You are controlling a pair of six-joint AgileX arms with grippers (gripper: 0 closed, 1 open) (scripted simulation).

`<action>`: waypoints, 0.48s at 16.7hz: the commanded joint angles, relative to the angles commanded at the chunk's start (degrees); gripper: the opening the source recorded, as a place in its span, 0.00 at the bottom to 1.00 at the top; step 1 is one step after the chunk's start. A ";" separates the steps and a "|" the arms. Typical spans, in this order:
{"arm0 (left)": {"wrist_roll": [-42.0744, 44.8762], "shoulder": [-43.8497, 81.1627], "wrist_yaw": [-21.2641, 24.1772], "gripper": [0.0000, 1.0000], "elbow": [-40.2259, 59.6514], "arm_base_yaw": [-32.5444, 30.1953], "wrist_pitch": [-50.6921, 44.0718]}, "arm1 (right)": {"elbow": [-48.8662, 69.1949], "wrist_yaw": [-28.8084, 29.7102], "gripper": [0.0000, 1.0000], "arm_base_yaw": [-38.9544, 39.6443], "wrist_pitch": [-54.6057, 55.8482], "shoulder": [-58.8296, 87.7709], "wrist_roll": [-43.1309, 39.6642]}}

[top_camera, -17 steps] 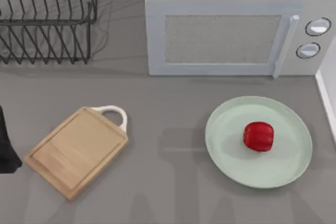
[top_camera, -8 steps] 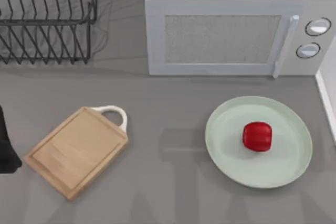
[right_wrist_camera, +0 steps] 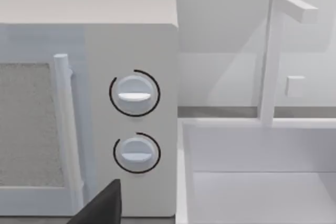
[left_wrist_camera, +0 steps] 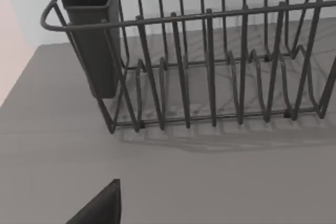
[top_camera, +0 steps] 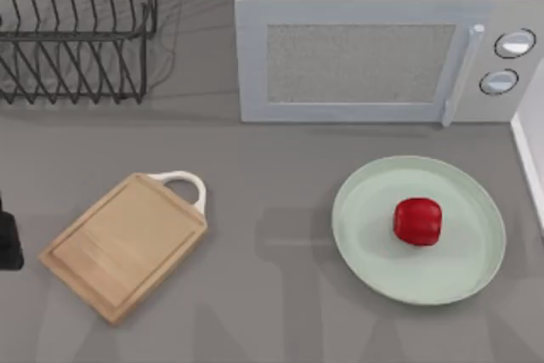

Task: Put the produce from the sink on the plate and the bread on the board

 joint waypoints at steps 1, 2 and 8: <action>1.36 3.89 0.03 1.00 2.93 0.40 -2.13 | 0.00 0.00 1.00 0.00 0.00 0.00 0.00; 2.69 7.96 0.07 1.00 5.59 0.76 -4.01 | 0.00 0.00 1.00 0.00 0.00 0.00 0.00; 10.01 27.61 0.04 1.00 18.73 3.32 -14.46 | 0.00 0.00 1.00 0.00 0.00 0.00 0.00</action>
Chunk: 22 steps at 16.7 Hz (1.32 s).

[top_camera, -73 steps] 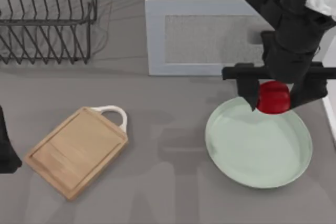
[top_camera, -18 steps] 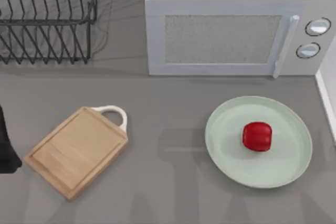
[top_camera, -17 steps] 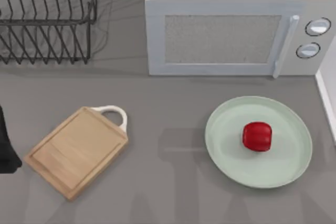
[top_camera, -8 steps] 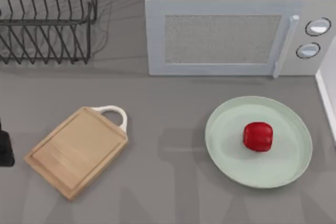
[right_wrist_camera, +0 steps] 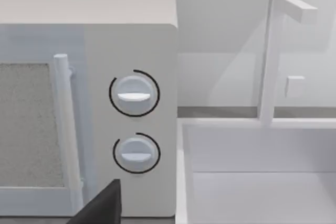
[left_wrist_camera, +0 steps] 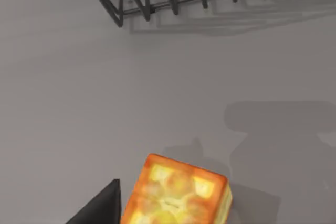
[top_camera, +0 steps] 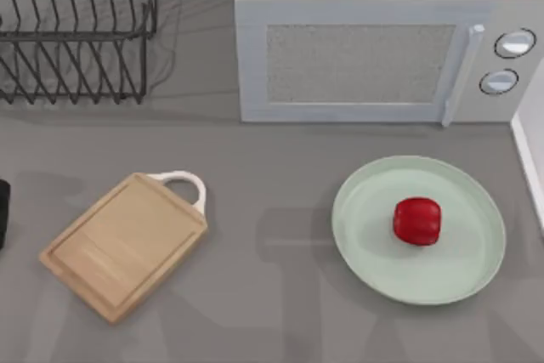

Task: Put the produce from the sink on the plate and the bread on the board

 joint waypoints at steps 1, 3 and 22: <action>1.17 3.23 -0.06 1.00 2.20 0.51 -1.75 | 0.00 0.00 1.00 0.00 0.00 0.00 0.00; 3.40 9.46 -0.17 1.00 6.66 1.62 -5.20 | 0.00 0.00 1.00 0.00 0.00 0.00 0.00; 24.41 62.01 -0.13 1.00 43.06 8.42 -34.57 | 0.00 0.00 1.00 0.00 0.00 0.00 0.00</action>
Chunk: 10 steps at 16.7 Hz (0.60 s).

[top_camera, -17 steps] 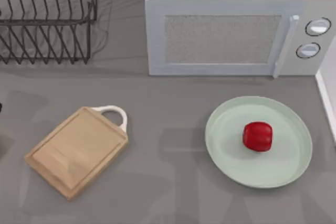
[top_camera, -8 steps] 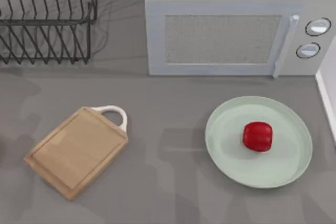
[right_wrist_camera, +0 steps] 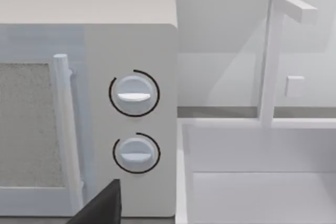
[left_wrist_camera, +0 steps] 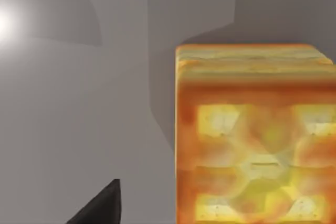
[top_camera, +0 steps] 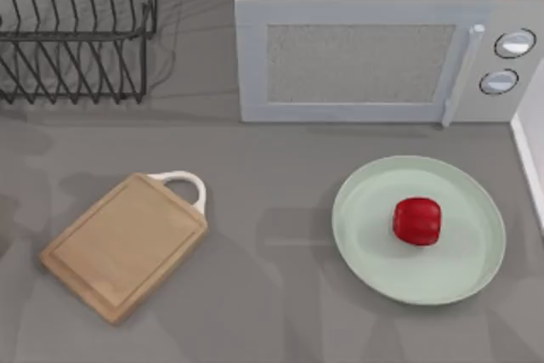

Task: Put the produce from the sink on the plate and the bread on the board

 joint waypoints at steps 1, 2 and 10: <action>0.00 0.00 0.00 1.00 0.00 0.00 0.00 | 0.00 0.00 1.00 0.00 0.00 0.00 0.00; 0.00 0.00 0.00 1.00 0.00 0.00 0.00 | 0.00 0.00 1.00 0.00 0.00 0.00 0.00; -0.05 2.75 0.01 1.00 -3.98 -0.07 6.85 | 0.00 0.00 1.00 0.00 0.00 0.00 0.00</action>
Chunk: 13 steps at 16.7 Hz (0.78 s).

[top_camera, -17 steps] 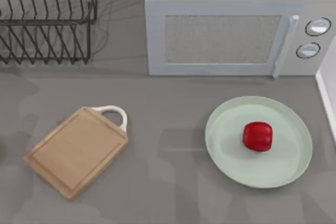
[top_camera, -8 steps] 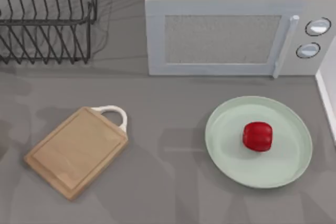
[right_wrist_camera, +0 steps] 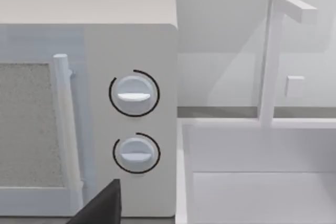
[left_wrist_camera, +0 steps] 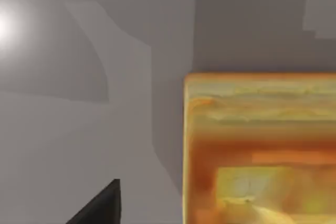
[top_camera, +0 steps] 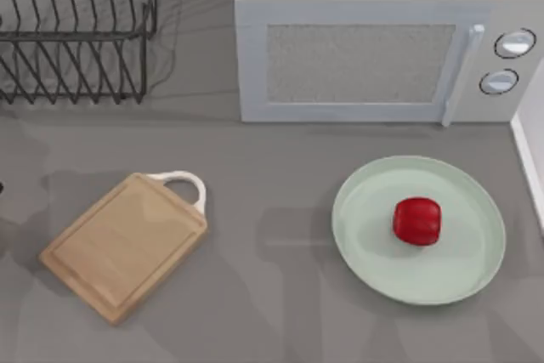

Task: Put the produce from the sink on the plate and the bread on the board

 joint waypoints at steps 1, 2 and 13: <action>0.06 1.02 0.00 1.00 -1.27 0.04 2.60 | 0.00 0.00 1.00 0.00 0.00 0.00 0.00; 0.10 1.99 0.01 1.00 -2.49 0.08 4.95 | 0.00 0.00 1.00 0.00 0.00 0.00 0.00; 0.26 3.92 0.02 0.62 -4.65 0.18 8.45 | 0.00 0.00 1.00 0.00 0.00 0.00 0.00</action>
